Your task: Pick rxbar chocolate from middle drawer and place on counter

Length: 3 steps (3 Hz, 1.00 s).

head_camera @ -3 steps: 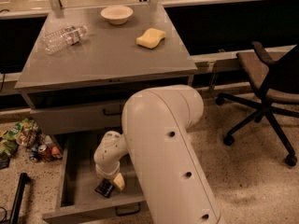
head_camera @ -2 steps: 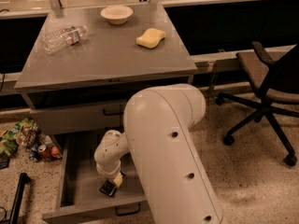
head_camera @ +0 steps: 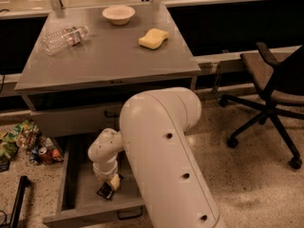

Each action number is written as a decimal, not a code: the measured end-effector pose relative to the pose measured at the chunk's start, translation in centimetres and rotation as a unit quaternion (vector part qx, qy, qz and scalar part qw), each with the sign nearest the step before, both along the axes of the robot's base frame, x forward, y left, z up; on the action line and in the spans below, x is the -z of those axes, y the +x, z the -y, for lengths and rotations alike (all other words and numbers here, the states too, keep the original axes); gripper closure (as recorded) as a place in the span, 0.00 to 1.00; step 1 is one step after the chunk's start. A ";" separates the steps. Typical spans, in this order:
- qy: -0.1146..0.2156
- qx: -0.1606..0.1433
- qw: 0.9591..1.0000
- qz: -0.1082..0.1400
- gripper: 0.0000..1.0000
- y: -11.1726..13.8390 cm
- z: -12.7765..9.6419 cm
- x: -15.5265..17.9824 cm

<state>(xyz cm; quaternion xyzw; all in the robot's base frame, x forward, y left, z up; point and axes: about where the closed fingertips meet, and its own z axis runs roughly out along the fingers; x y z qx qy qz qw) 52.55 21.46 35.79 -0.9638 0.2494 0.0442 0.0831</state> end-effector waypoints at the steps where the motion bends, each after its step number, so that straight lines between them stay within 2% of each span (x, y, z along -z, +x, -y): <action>1: -0.018 0.025 0.999 -0.022 1.00 0.4 -1.3 -1.7; 2: -0.030 0.061 0.998 -0.016 1.00 0.6 -2.0 -4.1; 3: -0.044 0.134 0.990 -0.025 1.00 0.1 -2.1 -6.4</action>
Offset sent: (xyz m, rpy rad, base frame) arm 0.0067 0.0241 0.0777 -0.0941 0.0131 -0.2586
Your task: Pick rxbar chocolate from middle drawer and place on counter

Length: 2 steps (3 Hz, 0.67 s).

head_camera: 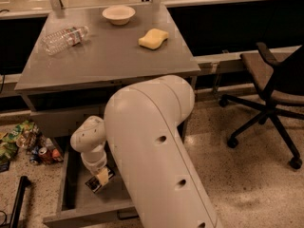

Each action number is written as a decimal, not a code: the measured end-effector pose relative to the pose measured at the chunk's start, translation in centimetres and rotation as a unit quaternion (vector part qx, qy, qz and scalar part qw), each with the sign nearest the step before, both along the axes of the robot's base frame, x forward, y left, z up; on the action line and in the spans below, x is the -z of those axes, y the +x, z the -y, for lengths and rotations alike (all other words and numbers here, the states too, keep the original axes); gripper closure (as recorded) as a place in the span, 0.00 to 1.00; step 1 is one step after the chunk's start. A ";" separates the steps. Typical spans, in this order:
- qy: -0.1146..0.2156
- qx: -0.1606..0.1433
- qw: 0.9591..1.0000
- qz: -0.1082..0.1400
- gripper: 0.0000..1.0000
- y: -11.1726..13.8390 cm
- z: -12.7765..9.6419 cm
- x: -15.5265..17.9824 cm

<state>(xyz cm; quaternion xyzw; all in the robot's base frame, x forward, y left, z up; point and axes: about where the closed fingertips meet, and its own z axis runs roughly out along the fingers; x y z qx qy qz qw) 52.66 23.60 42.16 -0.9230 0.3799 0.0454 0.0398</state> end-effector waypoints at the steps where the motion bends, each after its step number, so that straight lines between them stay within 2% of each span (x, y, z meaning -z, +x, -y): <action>1: 0.012 0.053 0.998 0.006 1.00 -0.5 0.5 -2.6; 2: 0.035 0.092 0.994 0.036 1.00 -0.9 1.9 -6.2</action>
Offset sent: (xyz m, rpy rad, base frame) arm -0.0215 -0.0550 0.1347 0.1387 -0.1989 -0.2921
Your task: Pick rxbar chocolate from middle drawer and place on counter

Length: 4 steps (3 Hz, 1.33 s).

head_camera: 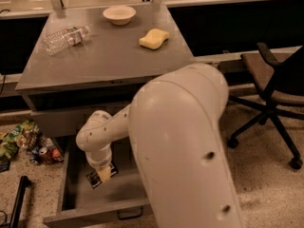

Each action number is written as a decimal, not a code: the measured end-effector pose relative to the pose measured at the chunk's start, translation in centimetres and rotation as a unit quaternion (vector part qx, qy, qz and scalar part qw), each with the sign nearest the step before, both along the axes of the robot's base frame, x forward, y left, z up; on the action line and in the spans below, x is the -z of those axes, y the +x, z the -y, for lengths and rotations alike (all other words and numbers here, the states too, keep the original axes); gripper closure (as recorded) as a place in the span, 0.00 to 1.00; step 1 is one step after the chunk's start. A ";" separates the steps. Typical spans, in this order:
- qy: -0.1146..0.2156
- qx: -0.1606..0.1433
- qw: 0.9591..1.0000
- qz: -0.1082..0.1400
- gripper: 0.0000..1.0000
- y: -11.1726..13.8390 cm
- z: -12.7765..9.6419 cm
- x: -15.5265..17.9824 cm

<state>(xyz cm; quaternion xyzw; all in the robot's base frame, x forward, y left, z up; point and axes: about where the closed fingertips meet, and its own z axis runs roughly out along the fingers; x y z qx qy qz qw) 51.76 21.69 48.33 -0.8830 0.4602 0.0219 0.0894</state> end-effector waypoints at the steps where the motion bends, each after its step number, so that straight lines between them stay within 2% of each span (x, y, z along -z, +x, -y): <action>1: 0.047 0.034 0.997 0.048 1.00 -1.4 3.3 -4.7; 2: 0.117 0.044 0.988 0.094 1.00 -2.0 6.4 -7.0; 3: 0.199 0.040 0.970 0.132 1.00 -1.2 9.0 -8.4; 4: 0.211 0.038 0.968 0.132 1.00 -1.2 8.0 -8.9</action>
Offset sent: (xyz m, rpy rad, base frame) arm -0.0249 -0.0822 0.0985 0.3539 -0.2656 -0.1297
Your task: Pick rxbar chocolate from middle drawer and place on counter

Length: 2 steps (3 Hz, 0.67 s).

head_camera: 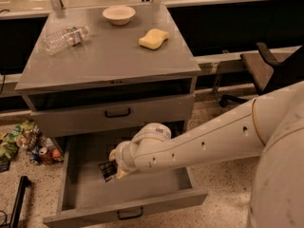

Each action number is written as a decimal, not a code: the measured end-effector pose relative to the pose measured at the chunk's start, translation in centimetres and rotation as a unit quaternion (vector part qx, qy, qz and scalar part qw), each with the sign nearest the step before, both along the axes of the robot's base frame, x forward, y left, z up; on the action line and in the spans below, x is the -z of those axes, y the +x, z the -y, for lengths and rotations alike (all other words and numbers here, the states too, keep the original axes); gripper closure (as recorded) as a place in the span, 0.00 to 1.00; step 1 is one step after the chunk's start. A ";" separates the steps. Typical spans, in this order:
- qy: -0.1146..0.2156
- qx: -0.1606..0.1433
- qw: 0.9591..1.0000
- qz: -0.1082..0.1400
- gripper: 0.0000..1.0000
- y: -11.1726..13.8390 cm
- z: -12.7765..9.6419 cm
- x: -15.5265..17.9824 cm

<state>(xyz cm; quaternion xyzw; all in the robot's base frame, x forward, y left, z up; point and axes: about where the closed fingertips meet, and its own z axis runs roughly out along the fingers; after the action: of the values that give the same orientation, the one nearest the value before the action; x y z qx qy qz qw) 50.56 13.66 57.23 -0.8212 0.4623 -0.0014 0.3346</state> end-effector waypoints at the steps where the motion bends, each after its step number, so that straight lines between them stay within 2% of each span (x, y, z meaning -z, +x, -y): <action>1: 0.021 -0.002 1.000 0.005 1.00 -0.3 -0.1 -0.9; 2: 0.101 -0.022 0.994 0.023 1.00 -1.3 -1.9 -2.2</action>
Offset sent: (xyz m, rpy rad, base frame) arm 0.0357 -0.0306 0.1589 0.6600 -0.0992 0.1614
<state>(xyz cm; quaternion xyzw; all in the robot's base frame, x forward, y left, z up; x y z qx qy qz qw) 49.30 15.60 59.42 -0.7930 0.4339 0.0337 0.4263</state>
